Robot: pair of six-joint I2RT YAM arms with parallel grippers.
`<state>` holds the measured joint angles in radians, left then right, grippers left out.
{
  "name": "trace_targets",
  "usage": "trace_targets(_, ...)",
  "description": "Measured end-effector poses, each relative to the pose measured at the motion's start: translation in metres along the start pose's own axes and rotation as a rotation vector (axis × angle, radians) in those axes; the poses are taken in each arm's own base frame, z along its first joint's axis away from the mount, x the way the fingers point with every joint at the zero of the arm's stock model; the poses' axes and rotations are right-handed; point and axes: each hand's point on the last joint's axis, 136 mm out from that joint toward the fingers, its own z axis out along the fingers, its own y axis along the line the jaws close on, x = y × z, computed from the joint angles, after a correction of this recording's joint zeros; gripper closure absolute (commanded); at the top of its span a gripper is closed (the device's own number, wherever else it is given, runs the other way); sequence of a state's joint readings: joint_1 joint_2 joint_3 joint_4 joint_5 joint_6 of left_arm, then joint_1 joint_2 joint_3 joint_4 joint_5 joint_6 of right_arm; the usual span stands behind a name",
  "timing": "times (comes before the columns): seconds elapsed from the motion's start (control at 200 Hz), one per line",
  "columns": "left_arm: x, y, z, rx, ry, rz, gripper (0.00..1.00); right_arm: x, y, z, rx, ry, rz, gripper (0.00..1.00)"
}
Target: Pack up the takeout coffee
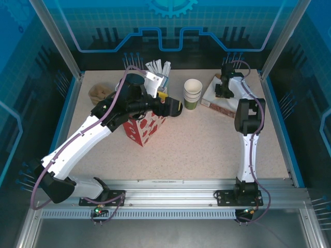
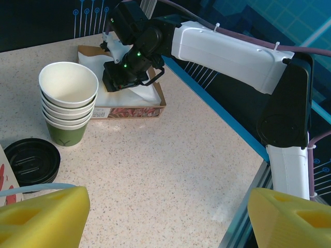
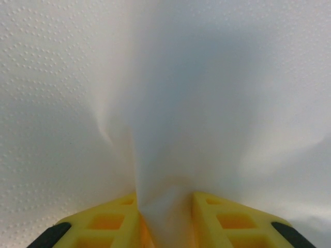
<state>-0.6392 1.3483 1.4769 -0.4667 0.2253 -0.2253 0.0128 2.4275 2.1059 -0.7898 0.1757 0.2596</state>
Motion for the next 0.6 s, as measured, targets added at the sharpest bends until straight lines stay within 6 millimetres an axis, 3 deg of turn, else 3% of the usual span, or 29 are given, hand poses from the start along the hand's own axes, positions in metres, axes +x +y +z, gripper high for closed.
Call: trace_targets(0.6, 0.0, 0.001, 0.0, -0.003, -0.001, 0.018, 0.18, -0.016, 0.001, -0.035, -0.014, -0.053, -0.013, 0.87)
